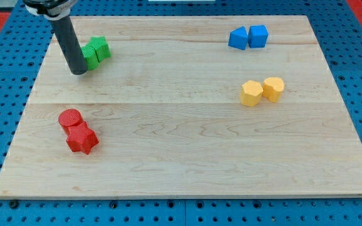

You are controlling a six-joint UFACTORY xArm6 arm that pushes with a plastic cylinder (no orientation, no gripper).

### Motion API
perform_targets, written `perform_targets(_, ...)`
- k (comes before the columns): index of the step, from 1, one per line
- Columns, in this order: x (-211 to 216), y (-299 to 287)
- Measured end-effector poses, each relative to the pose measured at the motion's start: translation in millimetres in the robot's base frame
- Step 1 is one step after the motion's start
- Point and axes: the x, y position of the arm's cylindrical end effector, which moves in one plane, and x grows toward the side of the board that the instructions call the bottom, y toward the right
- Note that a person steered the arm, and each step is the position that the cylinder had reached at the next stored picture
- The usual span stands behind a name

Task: Slide the green circle along with green star to the top left

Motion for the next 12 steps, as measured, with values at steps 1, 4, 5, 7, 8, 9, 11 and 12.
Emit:
perform_targets(1, -1, 5)
perform_targets(4, -10, 6)
perform_targets(5, -44, 7)
perform_targets(7, -56, 40)
perform_targets(8, -62, 109)
perform_targets(9, -93, 91)
perform_targets(11, -83, 31)
perform_targets(12, -83, 30)
